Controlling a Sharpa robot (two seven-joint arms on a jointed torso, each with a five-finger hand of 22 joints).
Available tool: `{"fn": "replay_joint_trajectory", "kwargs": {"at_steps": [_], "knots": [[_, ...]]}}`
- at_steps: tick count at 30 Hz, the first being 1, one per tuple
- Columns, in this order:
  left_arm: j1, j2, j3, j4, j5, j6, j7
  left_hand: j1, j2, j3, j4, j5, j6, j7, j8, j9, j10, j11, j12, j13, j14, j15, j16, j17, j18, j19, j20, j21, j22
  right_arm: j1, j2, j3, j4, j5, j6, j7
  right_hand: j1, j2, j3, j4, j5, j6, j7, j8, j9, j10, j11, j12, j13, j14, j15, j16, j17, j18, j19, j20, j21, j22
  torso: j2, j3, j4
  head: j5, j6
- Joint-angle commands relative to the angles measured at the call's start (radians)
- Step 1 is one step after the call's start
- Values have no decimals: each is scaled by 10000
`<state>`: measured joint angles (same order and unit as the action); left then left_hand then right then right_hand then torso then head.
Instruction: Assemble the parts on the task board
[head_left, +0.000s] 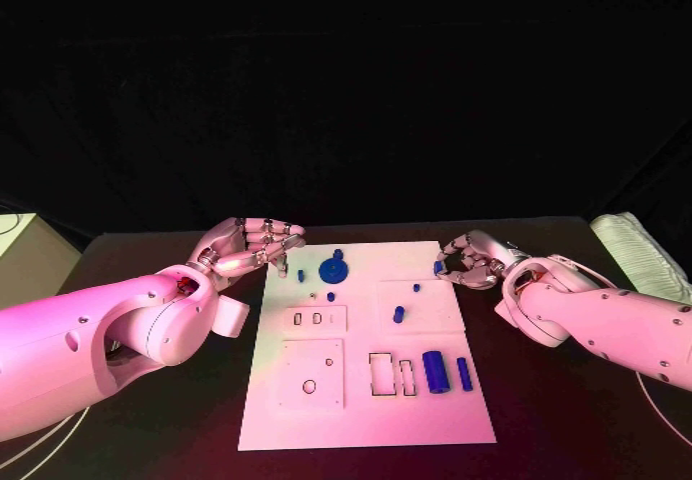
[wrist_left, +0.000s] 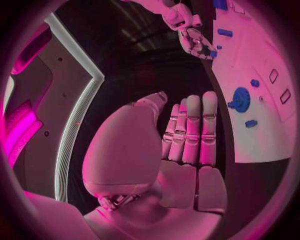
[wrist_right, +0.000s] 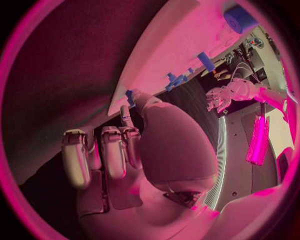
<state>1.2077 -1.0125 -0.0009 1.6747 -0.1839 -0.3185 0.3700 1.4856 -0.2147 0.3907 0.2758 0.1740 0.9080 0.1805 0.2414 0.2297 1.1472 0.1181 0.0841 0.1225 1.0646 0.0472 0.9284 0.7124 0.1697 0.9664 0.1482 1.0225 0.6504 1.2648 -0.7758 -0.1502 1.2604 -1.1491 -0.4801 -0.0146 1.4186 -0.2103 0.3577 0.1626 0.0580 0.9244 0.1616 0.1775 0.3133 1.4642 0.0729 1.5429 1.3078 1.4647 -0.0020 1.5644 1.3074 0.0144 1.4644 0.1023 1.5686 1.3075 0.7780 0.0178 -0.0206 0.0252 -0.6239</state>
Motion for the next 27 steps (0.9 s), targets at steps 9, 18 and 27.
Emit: {"fn": "replay_joint_trajectory", "kwargs": {"at_steps": [9, 18, 27], "knots": [[7, 1, 6, 13, 11, 166, 61, 25, 29, 83, -5, -62, -97, 2, 4, 17, -58, 18, -55, 15, -16, 25, -56, -13, 91, -96, -10, 37, 11, -16, 95, -8, -33, -99, 199, 29, 5, 138, 140, -59, -6, 132, -39, 64, 7, 832, 52, 55, 2391, 1061, -27, 64, 2634, -144, 1064, 12, 22, 2633, 4, -1, 7, -10, 27], [8, -11, 6, 18, 8, 146, 51, 24, 33, 86, -4, -61, -107, 10, -1, 17, -60, 21, -56, 15, -17, 26, -57, -14, 92, -104, -9, 36, 6, -15, 174, -8, -61, -106, 337, 41, 10, 335, 542, -228, -7, 437, -167, 146, 13, 916, -55, 131, 2474, 1061, -185, 64, 2634, -144, 1064, -128, 22, 2633, 9, 1, -1, -12, 25], [8, -18, 6, 14, 7, 134, 36, 28, 48, 99, -4, -59, -121, 20, -7, 17, -63, 27, -57, 15, -16, 30, -57, -15, 90, -104, -6, 48, 19, -15, 208, -8, -76, -115, 245, 50, -133, 455, 816, -350, -12, 757, -327, 285, 52, 986, -192, 198, 2545, 1061, -324, 64, 2634, -144, 1064, -260, 22, 2633, 11, 5, -1, -7, 20]]}}
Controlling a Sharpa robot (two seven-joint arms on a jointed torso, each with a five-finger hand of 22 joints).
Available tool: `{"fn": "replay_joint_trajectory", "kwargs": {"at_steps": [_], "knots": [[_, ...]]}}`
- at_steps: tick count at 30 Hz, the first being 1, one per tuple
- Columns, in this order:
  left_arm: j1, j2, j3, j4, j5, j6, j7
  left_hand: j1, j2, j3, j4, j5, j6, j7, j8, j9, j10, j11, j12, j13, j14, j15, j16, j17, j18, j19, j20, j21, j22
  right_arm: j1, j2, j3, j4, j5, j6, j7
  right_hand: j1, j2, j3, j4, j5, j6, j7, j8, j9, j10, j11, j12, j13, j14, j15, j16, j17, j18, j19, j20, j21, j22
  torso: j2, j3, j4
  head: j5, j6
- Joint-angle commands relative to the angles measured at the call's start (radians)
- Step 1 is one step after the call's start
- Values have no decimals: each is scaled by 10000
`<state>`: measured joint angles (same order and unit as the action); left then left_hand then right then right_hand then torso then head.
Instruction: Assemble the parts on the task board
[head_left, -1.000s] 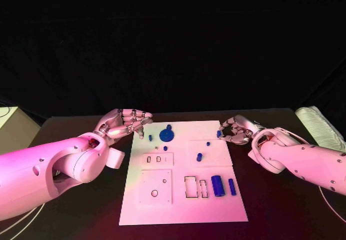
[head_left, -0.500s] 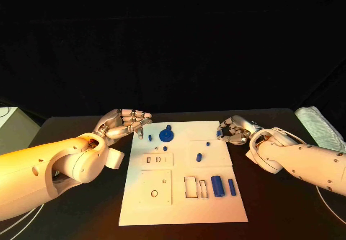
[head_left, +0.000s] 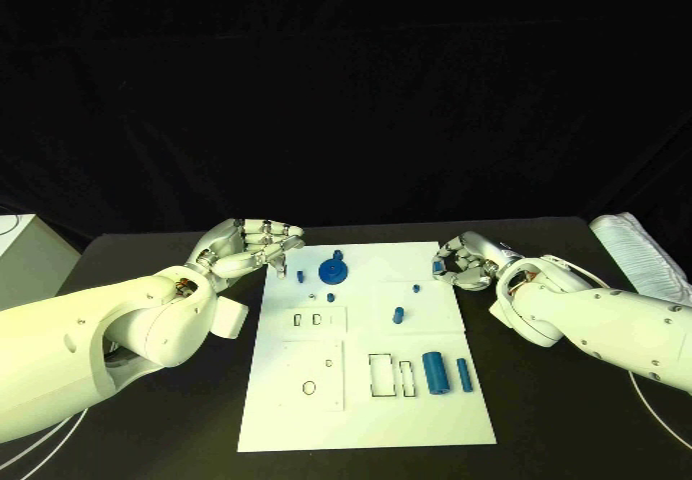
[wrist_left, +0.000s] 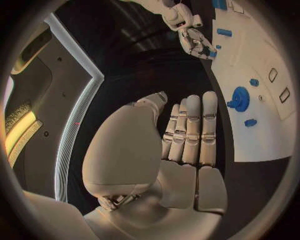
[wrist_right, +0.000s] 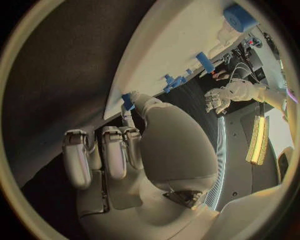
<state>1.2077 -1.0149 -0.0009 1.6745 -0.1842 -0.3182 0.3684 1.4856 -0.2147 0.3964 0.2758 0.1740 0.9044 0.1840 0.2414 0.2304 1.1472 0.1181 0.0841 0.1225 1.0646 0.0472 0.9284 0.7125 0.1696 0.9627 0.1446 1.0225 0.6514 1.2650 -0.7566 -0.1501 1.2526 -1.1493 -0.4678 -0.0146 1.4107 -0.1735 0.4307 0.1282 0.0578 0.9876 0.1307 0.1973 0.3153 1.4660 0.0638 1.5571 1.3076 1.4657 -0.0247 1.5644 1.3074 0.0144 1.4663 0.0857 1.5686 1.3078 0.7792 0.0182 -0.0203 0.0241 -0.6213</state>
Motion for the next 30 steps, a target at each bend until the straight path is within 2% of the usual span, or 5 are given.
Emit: {"fn": "replay_joint_trajectory", "kwargs": {"at_steps": [1, 14, 18, 24, 30], "knots": [[8, 5, 6, 16, 10, 131, 51, 28, 48, 41, -4, -60, -85, -15, -7, 10, -64, 27, -57, 16, -16, 30, -57, -16, 92, -67, 30, 48, 9, -17, 17, -9, 2, -113, 109, 49, -54, 87, 85, -5, -9, 126, -18, 87, 32, 968, -101, 55, 2548, 1051, -97, 64, 2634, -144, 1045, -94, 22, 2630, 0, 2, -4, 4, -7], [8, 15, 5, -22, 9, 143, 44, 36, 58, 54, -9, -62, -96, -10, -11, 13, -67, 31, -58, 17, -16, 34, -58, -17, 92, -77, 33, 54, 10, 17, -77, 5, 249, -113, -867, -139, -207, 215, 275, -118, -9, 410, -150, 277, 105, 1038, -227, 127, 2622, 1051, -210, 64, 2634, -144, 1045, -207, 22, 2630, -25, -4, -4, -9, 24], [8, 36, 4, -78, 9, 142, 45, 36, 58, 54, -9, -62, -96, -10, -11, 13, -67, 31, -58, 17, -16, 34, -58, -17, 92, -77, 33, 54, 10, 186, -228, 30, 673, -100, -955, -398, -215, 232, 296, -134, -10, 432, -153, 294, 113, 1046, -234, 135, 2631, 1051, -216, 64, 2634, -144, 1045, -215, 22, 2630, -57, -18, -21, -16, 38], [8, 80, 3, -195, 9, 125, 43, 36, 58, 54, -9, -62, -96, -10, -11, 13, -67, 31, -58, 17, -16, 34, -58, -17, 92, -77, 33, 54, 10, 504, -468, 47, 1615, -81, -912, -985, -229, 243, 310, -144, -11, 450, -153, 309, 120, 1048, -238, 137, 2632, 1051, -217, 64, 2634, -144, 1045, -221, 22, 2630, -139, -47, -55, 37, -24], [8, 201, -2, -346, 6, 108, 9, 39, 70, 69, -15, -73, -94, -10, -4, 26, -1, 22, -19, 36, -8, 33, -53, -18, 87, -68, 39, 97, 56, 627, -394, 48, 2663, -203, -1083, -1780, -256, 250, 319, -149, -12, 472, -153, 328, 128, 1040, -243, 129, 2624, 1051, -212, 64, 2634, -144, 1045, -225, 22, 2630, -255, -107, -73, 133, -169]]}}
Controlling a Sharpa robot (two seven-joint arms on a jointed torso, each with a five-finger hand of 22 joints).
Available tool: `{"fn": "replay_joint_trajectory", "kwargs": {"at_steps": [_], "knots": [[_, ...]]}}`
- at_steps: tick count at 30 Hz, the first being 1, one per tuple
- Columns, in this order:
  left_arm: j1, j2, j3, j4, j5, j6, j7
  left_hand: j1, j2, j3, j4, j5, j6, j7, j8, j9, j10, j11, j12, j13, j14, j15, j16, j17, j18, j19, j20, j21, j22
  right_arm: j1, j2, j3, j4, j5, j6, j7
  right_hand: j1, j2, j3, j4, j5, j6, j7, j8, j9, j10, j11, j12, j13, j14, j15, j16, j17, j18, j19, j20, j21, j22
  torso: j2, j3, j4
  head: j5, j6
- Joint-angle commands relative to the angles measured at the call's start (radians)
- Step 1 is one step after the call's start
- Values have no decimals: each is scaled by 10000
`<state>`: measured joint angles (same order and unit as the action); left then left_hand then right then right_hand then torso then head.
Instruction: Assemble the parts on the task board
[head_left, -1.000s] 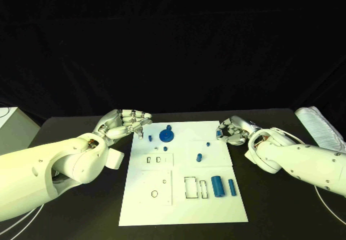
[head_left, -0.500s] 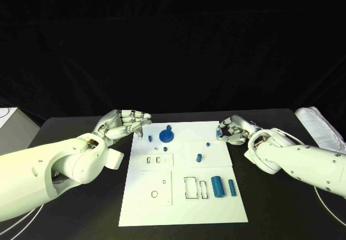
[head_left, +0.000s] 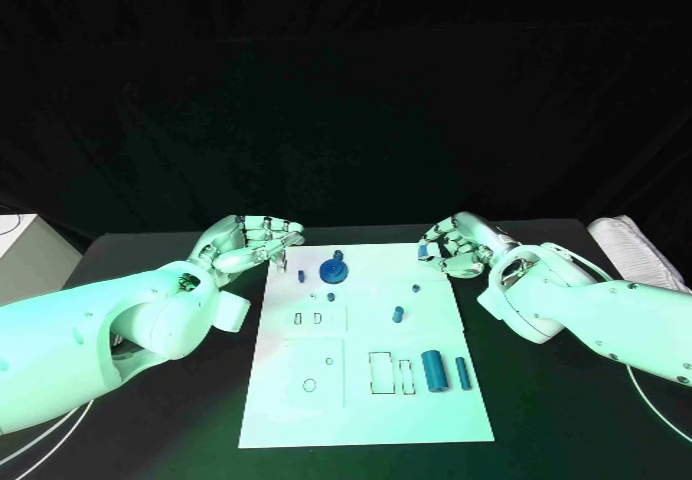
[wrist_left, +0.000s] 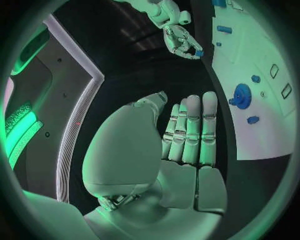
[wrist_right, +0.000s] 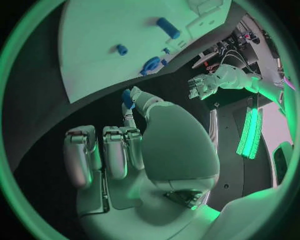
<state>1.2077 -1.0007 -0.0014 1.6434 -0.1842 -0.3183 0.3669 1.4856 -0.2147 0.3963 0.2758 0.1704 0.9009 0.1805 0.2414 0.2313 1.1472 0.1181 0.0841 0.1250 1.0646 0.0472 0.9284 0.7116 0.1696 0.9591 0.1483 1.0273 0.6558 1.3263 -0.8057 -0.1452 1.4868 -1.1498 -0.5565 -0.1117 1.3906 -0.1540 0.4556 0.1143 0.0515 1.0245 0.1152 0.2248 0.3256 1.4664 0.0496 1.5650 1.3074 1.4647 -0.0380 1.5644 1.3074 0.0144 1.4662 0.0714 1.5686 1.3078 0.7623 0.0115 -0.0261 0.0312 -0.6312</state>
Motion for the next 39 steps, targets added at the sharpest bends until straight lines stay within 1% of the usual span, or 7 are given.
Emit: {"fn": "replay_joint_trajectory", "kwargs": {"at_steps": [1, 10, 19, 22, 25, 30, 39], "knots": [[8, 83, 1, -64, 2, 108, 10, 36, 69, 70, -14, -38, -57, 26, -2, 20, 13, 20, -10, 15, -6, 32, -52, -9, 87, -34, 3, 54, 15, 10, 173, -3, 480, -234, -230, -951, -73, 46, 67, -12, 49, 110, 5, 61, 28, 1036, -103, 49, 2625, 1061, -76, 64, 2634, -144, 1046, -81, 22, 2630, -110, -44, -18, 89, -94], [9, 326, -25, -326, -72, -3, -176, -17, 58, 64, -4, -47, -29, -6, 32, 70, 319, -51, 204, 125, 45, -16, -16, -1, 80, -8, -20, 177, 131, -333, 1280, -46, 1290, -1011, -595, -2162, -101, 40, 68, -16, 50, 118, 2, 71, 32, 1028, -106, 40, 2616, 1061, -70, 64, 2634, -144, 1046, -81, 22, 2630, -254, -131, 21, 150, -257], [10, 445, -63, -352, -358, -215, -554, -81, 53, -121, -95, -46, 45, -88, 173, 198, 714, -218, 1029, 682, 545, -157, 715, 615, -32, 434, -140, 728, 793, -967, 2378, -102, 951, -2032, -1028, -2823, -208, -34, 50, -37, 47, 111, 8, 87, 39, 1024, -112, 35, 2612, 1061, -43, 64, 2634, -144, 1046, -70, 22, 2630, -329, -218, 70, 259, -391], [10, 457, -69, -328, -439, -258, -669, -96, 112, -339, -197, -40, -9, -85, 423, 347, 448, -248, 1975, 1418, 1115, -181, 1771, 1825, -105, 685, -174, 1052, 1202, -1100, 2585, -117, 834, -2266, -1050, -2902, -208, -34, 50, -37, 47, 111, 8, 87, 39, 1024, -112, 35, 2612, 1061, -43, 64, 2634, -144, 1046, -70, 22, 2630, -327, -220, 65, 285, -437], [10, 460, -74, -293, -552, -293, -795, -65, 242, -507, -217, -1, -227, -108, 1011, 640, -578, -268, 3930, 2938, 1695, -211, 2954, 3199, -209, 987, -180, 1513, 1761, -1243, 2793, -137, 691, -2460, -1038, -3004, -247, -53, 45, -38, 48, 113, 7, 93, 42, 1029, -113, 41, 2617, 1061, -32, 64, 2634, -144, 1046, -64, 22, 2630, -310, -214, 81, 317, -449], [11, 461, -78, -264, -712, -318, -975, -27, 209, -482, -77, 1, -491, -125, 1641, 876, -1173, -323, 5902, 4204, 2799, -231, 4326, 5017, -383, 1713, -220, 2258, 2823, -1468, 3089, -182, 461, -2754, -1029, -3169, -276, -67, 41, -38, 46, 109, 10, 94, 42, 1027, -112, 39, 2615, 1061, -26, 64, 2634, -144, 1046, -60, 22, 2630, -295, -201, 79, 400, -513], [12, 474, -79, -233, -911, -269, -1165, 4, 187, -408, 11, -3, -665, -138, 2066, 979, -1421, -336, 7151, 4901, 3482, -244, 5066, 6122, -554, 2330, -230, 2853, 3738, -1735, 3414, -216, 115, -3162, -921, -3395, -362, -117, 26, -41, 47, 98, 14, 100, 43, 1033, -108, 45, 2621, 1061, -9, 64, 2634, -144, 1046, -46, 22, 2630, -294, -195, 65, 459, -588]]}}
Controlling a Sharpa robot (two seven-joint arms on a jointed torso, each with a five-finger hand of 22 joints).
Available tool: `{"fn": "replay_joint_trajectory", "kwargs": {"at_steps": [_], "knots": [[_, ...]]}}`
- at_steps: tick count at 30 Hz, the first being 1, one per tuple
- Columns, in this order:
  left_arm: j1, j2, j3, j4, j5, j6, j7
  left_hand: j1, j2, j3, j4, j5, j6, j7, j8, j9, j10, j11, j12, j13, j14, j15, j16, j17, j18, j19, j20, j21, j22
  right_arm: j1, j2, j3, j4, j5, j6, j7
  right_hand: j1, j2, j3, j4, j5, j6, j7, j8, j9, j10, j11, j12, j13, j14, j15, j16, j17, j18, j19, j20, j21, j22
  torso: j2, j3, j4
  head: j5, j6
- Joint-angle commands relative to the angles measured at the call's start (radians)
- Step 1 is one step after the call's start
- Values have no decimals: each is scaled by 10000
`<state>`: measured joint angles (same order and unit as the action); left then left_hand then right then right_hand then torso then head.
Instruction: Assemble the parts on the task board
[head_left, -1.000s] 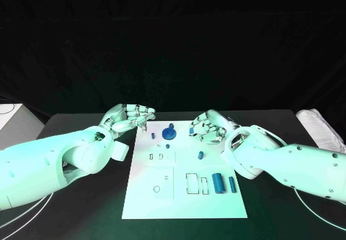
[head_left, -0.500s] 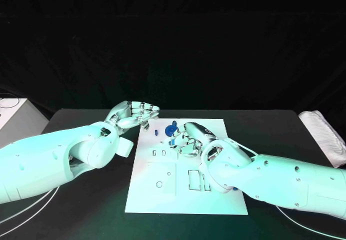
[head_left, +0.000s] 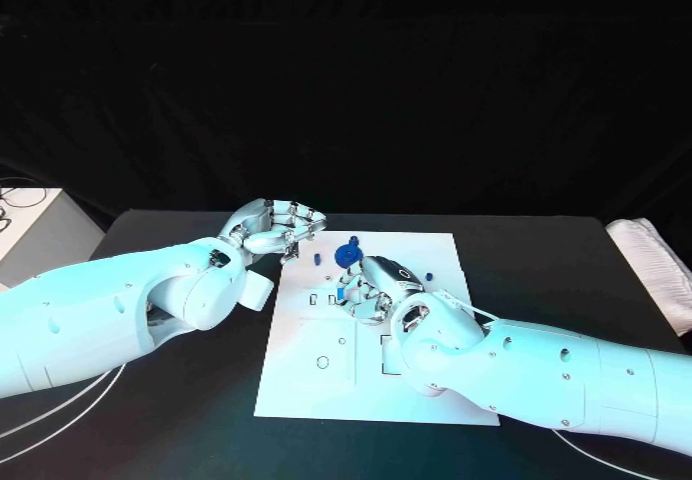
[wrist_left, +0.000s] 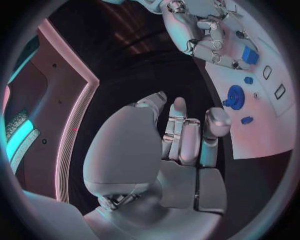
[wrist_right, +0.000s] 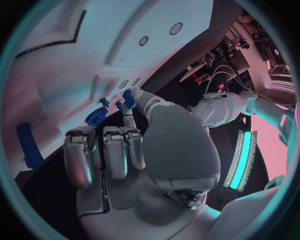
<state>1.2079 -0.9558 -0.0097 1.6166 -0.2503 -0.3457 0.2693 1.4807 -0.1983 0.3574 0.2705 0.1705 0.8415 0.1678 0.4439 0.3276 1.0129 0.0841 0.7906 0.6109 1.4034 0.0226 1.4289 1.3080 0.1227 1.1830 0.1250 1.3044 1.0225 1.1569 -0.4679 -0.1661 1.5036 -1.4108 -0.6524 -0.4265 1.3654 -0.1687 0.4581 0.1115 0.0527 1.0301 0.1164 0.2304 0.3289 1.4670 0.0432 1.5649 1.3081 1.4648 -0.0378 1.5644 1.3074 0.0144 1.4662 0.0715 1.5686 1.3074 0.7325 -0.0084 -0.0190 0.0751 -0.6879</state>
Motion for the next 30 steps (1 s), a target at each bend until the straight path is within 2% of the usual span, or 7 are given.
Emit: {"fn": "replay_joint_trajectory", "kwargs": {"at_steps": [1, 3, 12, 24, 30], "knots": [[10, 24, 5, 39, -267, 11, -206, 53, 21, -14, 68, -3, -81, -12, 72, 21, -93, 3, 174, 87, 137, 1, 104, 225, -99, 141, 3, 129, 143, -65, 51, -9, -75, -581, 84, -261, -131, 15, -4, -15, 34, 36, 4, 45, 11, 1029, -43, 50, 2617, 1060, -8, 64, 2634, -144, 1046, -44, 22, 2634, 3, 8, -11, 26, -24], [10, 17, 4, 42, -305, 19, -242, 50, 20, -10, 73, -4, -87, -12, 95, 24, -107, 3, 237, 119, 188, 1, 153, 305, -112, 188, 2, 170, 212, -128, 78, -15, -115, -636, 179, -275, -148, 6, -7, -14, 34, 33, 6, 45, 11, 1020, -41, 40, 2608, 1060, -6, 64, 2634, -144, 1046, -42, 22, 2634, 0, 13, -26, 19, 3], [10, 2, 4, 17, -368, 15, -321, 48, 21, 1, 80, -4, -105, -12, 144, 29, -131, 3, 376, 187, 283, 1, 244, 450, -140, 288, 1, 258, 357, -213, 147, -30, -188, -799, 358, -325, -228, -50, -27, -14, 34, 12, 15, 43, 8, 1013, -33, 31, 2599, 1060, 7, 64, 2634, -144, 1046, -30, 22, 2634, 1, 12, -15, 34, -42], [10, 1, 4, 4, -377, 73, -367, 52, 20, 9, 81, -4, -124, -9, 159, 28, -152, 5, 430, 213, 309, 1, 271, 490, -147, 315, 1, 285, 396, -285, 233, -49, -248, -824, 327, -245, -331, -120, -58, -5, 34, -17, 29, 39, 4, 1005, -20, 23, 2592, 1060, 20, 64, 2634, -144, 1046, -16, 22, 2634, 7, 18, -12, 77, -101], [10, -9, 4, 3, -378, 95, -380, 52, 20, 9, 81, -4, -124, -9, 159, 28, -152, 5, 430, 213, 309, 1, 271, 490, -147, 315, 1, 285, 396, -297, 246, -52, -326, -825, 364, -249, -359, -136, -66, -1, 34, -28, 34, 36, 2, 999, -16, 16, 2585, 1060, 25, 64, 2634, -144, 1046, -12, 22, 2634, 12, 9, -15, 87, -131]]}}
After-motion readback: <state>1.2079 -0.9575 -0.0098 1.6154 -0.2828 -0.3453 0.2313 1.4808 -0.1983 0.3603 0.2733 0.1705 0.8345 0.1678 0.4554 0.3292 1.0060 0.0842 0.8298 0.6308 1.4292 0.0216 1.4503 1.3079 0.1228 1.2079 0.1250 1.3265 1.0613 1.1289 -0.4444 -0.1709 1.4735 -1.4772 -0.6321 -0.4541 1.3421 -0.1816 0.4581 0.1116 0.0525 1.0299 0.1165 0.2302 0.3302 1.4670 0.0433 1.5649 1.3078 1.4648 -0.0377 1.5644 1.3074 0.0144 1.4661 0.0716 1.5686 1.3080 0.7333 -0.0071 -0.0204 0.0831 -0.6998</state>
